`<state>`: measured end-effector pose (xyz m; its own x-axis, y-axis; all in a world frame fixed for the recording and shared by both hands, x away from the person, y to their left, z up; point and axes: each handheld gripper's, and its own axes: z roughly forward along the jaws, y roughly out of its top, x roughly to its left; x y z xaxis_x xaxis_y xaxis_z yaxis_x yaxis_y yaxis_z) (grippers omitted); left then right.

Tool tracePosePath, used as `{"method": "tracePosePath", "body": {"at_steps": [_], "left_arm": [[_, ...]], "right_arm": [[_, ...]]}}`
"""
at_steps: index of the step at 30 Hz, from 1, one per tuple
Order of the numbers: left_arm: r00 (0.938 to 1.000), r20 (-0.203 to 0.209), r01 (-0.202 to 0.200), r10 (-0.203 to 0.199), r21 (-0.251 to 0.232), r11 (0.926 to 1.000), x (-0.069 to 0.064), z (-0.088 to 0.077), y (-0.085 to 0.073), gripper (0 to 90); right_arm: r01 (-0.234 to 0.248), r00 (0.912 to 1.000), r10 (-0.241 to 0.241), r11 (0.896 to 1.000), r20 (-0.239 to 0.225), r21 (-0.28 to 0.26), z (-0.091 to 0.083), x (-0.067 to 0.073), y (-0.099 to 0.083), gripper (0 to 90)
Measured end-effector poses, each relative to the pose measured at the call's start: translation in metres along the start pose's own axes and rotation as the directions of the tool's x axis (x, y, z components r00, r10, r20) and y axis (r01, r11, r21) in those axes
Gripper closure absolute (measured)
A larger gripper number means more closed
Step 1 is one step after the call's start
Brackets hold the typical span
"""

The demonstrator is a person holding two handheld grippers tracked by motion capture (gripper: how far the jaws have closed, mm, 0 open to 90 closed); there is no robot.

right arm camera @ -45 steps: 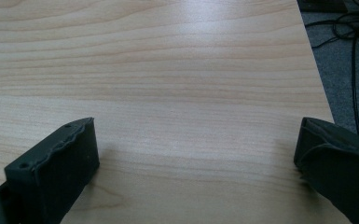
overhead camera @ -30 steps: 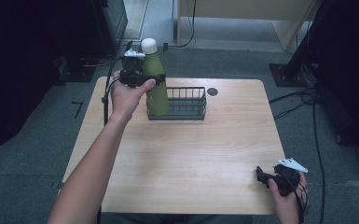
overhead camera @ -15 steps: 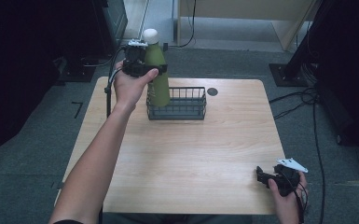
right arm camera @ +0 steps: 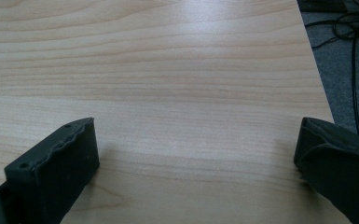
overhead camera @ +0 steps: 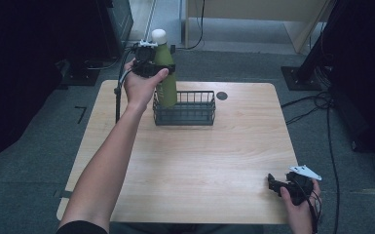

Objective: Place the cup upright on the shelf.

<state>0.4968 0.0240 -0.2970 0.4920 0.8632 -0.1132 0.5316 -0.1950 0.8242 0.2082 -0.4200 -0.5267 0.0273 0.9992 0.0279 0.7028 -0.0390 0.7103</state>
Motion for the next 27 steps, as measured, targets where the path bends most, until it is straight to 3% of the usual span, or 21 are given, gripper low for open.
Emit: {"method": "tracePosePath", "body": {"at_steps": [21, 27], "left_arm": [[0.9994, 0.004, -0.033, 0.033, 0.067, 0.9972, 0.003, 0.024, -0.034, 23.7], [0.9992, 0.009, -0.039, 0.039, 0.043, 0.9983, 0.002, 0.020, -0.040, 23.6]], "right_arm": [[0.001, 1.0000, -0.001, 1.000, 0.000, 0.000, 0.000, 0.000, 0.000, 0.0], [0.001, 1.0000, -0.001, 1.000, 0.000, 0.000, 0.000, 0.000, 0.000, 0.0]]}}
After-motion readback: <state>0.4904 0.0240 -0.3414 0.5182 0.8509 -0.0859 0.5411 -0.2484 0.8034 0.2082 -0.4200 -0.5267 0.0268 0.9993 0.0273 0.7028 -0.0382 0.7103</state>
